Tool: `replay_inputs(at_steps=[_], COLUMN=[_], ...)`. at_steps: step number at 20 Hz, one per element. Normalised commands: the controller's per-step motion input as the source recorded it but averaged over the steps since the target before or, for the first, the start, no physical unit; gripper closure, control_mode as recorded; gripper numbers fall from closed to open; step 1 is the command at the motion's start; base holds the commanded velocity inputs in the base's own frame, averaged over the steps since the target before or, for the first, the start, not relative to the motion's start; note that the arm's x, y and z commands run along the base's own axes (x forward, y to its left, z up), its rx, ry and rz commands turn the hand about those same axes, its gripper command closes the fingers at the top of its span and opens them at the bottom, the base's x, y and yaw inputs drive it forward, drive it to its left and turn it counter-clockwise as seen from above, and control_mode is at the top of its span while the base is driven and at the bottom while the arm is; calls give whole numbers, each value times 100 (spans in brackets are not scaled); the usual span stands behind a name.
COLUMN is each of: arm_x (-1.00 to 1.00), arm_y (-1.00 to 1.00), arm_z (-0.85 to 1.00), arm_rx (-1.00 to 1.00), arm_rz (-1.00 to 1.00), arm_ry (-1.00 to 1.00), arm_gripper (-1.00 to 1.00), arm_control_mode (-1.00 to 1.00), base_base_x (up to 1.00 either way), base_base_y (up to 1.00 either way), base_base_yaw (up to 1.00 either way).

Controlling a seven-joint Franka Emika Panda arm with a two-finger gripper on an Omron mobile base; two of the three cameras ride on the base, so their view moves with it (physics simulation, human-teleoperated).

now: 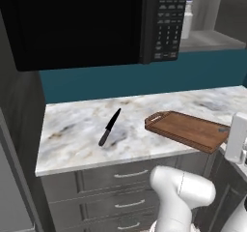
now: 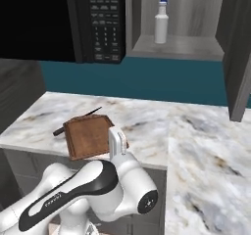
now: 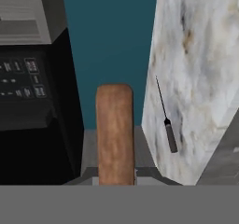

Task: Move the cutting board and knife to the sink. Then move spray from the cabinet to the counter.

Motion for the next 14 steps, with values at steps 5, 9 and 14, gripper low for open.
replay_inputs(at_steps=[5,9,14], arm_x=[0,0,0], arm_y=[0,0,0], arm_z=[0,0,0], arm_rx=[0,0,0], arm_rz=[0,0,0], arm_ry=[0,0,0], arm_gripper=[100,100,100], arm_control_mode=[100,100,100], base_base_x=[-43,-24,-12], base_base_y=[-1,5,3], base_base_yaw=[-3,-43,-72])
